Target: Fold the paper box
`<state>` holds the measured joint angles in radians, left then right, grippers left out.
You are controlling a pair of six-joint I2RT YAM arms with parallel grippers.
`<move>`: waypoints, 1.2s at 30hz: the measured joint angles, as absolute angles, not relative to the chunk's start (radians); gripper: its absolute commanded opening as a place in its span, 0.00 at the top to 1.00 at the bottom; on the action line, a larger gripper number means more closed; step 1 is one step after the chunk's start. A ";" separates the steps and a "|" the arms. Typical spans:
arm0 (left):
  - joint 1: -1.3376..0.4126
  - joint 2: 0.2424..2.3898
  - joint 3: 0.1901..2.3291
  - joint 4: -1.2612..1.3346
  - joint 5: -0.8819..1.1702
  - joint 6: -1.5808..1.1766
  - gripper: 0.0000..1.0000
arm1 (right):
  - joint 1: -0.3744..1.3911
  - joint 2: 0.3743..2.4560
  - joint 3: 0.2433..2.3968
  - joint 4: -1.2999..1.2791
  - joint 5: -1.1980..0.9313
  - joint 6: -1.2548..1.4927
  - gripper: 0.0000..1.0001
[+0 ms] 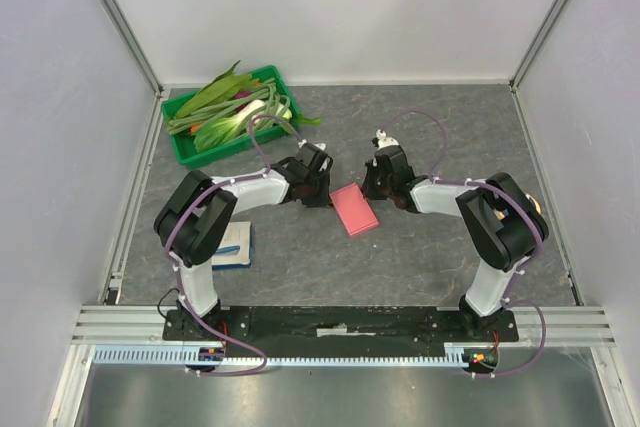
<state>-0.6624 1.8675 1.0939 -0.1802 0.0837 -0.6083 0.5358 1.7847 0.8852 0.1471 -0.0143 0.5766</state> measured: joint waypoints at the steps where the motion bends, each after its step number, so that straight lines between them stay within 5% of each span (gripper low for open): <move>1: -0.662 1.869 1.098 -0.186 0.083 -0.608 0.98 | 0.531 1.783 0.874 0.172 -0.021 0.593 1.00; 8: -0.663 1.876 1.114 -0.204 0.085 -0.585 0.98 | 0.529 1.783 0.863 0.198 -0.047 0.583 1.00; 19: -0.658 1.882 1.168 -0.292 -0.052 -0.465 0.98 | 0.780 1.765 0.934 -0.050 0.308 0.532 1.00; 28: -0.677 1.795 1.052 -0.225 -0.081 -0.466 0.71 | 0.754 1.693 0.929 -0.174 0.251 0.619 0.98; 36: -0.691 1.585 0.857 -0.215 -0.085 -0.489 0.84 | 0.810 1.419 0.654 -0.139 0.151 0.861 1.00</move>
<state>-0.6907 1.5848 0.8570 -0.2153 -0.0853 -0.4889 0.8104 1.4185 0.6544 -0.1387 0.1513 0.8608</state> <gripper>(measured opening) 0.201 0.012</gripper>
